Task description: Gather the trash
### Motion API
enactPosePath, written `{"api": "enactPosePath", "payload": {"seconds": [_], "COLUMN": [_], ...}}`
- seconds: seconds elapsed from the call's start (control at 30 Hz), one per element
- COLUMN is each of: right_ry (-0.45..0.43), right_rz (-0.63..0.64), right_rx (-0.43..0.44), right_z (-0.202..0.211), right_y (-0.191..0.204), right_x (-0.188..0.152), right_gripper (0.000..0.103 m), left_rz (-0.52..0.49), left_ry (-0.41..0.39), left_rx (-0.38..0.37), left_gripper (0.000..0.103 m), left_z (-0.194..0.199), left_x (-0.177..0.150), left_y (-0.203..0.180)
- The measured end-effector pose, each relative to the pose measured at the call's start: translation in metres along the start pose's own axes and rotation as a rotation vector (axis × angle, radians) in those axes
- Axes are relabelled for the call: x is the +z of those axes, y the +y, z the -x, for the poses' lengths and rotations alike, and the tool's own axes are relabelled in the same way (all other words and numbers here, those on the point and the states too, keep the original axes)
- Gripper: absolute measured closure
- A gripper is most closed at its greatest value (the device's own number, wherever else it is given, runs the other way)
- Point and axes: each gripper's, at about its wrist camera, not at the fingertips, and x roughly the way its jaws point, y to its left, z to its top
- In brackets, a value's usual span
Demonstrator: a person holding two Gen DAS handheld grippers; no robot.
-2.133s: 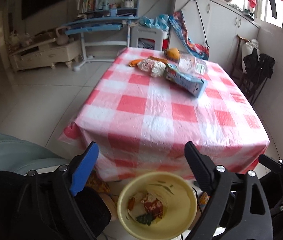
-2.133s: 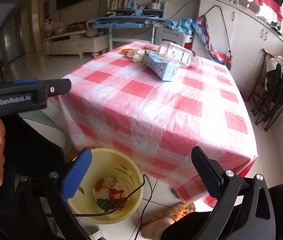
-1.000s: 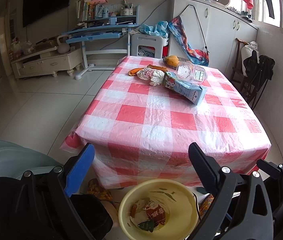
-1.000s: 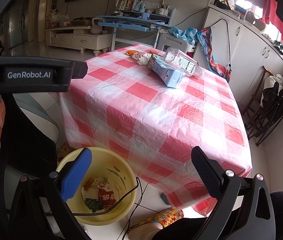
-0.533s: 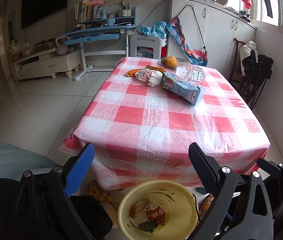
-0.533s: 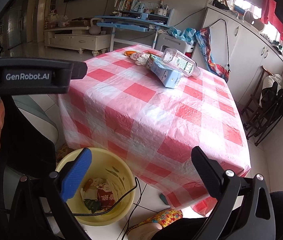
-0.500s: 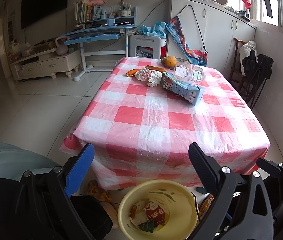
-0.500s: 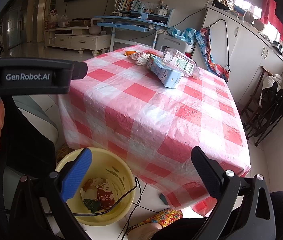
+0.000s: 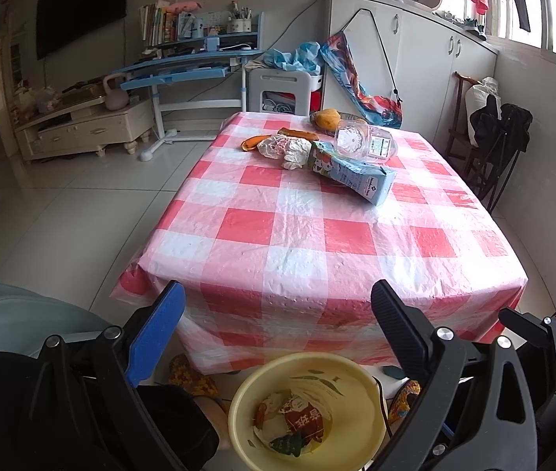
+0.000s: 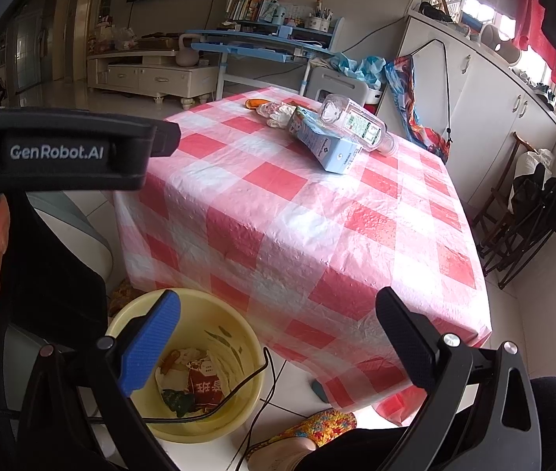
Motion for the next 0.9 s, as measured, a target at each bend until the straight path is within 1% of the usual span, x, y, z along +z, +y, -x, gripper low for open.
{"api": "enactPosePath", "payload": {"seconds": [0.9], "right_ry": [0.013], "right_rz": [0.026], "right_rx": [0.002], "right_z": [-0.0026], "right_y": [0.0048], "right_x": [-0.0009], "right_gripper": [0.008], "left_rz": [-0.006], "left_ry": [0.003], "left_rx": [-0.015], "left_gripper": [0.01], "left_z": [-0.0014], "left_x": [-0.0021], "left_y": [-0.0041]}}
